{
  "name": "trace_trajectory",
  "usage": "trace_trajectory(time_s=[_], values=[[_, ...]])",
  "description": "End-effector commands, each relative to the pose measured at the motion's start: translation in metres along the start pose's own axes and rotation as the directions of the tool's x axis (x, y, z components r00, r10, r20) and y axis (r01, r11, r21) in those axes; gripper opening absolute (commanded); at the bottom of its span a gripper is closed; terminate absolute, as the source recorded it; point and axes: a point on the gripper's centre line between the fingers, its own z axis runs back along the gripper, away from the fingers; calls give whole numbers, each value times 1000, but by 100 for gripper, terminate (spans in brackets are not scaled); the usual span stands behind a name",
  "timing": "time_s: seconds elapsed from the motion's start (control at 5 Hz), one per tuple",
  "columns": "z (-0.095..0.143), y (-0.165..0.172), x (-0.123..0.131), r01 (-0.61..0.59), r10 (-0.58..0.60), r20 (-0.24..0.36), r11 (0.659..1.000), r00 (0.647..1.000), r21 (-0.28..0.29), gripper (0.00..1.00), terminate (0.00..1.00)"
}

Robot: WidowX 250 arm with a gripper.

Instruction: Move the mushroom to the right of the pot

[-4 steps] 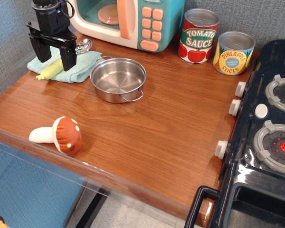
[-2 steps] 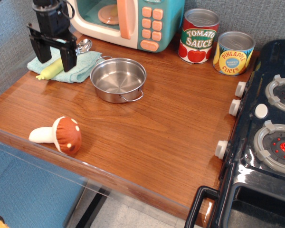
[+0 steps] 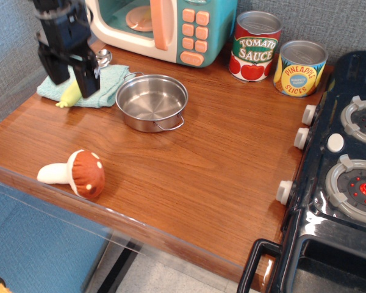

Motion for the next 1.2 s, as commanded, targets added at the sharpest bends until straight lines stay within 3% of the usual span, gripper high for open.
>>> trace_trajectory(time_s=[0.0, 0.4, 0.6, 1.0], values=[[42, -46, -32, 196, -197, 80, 980, 977, 16, 100, 0], [34, -67, -64, 289, -289, 17, 957, 957, -18, 100, 0], [18, -73, -71, 311, -312, -51, 950, 949, -23, 100, 0], [-4, -79, -71, 303, -304, -113, 953, 946, -25, 100, 0]])
